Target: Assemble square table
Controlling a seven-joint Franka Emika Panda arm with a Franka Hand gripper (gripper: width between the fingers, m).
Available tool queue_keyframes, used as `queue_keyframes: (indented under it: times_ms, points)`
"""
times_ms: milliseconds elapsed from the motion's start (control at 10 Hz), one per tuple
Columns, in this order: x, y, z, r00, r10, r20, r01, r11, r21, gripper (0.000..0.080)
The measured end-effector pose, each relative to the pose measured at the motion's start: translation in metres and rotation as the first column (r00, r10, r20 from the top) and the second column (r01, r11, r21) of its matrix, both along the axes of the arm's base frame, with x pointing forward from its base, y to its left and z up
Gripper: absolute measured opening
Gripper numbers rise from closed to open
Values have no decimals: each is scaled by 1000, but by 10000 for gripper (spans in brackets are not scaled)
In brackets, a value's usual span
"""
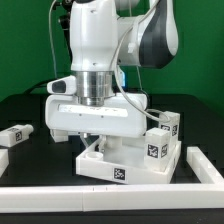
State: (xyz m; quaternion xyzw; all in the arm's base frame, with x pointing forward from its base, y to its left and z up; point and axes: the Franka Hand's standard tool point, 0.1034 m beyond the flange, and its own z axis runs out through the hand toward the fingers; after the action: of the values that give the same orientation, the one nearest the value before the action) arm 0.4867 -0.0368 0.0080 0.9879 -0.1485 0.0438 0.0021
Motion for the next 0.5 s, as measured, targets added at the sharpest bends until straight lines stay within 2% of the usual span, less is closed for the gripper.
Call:
queue_keyframes:
  times_ms: [200, 400, 500]
  points:
    - [1, -3, 0, 996, 86, -4, -86, 996, -11, 53]
    - [26, -16, 3, 912, 409, -7, -409, 911, -48, 53]
    - [34, -17, 3, 856, 517, -4, -516, 855, -58, 53]
